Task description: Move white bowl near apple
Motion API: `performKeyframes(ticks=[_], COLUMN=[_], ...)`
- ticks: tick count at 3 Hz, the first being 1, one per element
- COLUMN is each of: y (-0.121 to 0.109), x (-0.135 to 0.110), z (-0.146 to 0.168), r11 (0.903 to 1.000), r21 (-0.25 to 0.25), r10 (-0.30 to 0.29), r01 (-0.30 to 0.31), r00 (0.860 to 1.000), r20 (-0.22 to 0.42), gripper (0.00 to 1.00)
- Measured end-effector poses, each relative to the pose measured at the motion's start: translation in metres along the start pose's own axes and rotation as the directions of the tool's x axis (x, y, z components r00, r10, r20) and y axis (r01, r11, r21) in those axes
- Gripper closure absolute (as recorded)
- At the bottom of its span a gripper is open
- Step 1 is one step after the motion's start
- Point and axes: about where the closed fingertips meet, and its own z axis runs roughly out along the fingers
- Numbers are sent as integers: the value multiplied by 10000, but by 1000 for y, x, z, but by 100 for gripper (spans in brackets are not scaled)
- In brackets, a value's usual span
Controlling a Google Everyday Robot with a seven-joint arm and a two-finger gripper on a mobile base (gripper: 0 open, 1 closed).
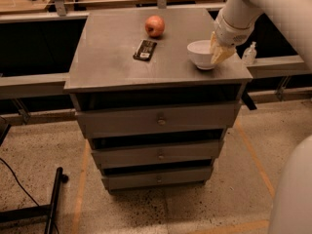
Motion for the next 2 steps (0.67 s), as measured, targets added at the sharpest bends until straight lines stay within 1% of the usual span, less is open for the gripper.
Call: performKeyframes(ticks=[1, 2], y=[-31, -64], x=[-17, -31], z=[-3, 0], r11=[9954, 9818], r21=[615, 1369], r10=[-727, -1296], r01=[735, 1319], r00=[9972, 9912], r20=[-150, -255], gripper=[100, 100])
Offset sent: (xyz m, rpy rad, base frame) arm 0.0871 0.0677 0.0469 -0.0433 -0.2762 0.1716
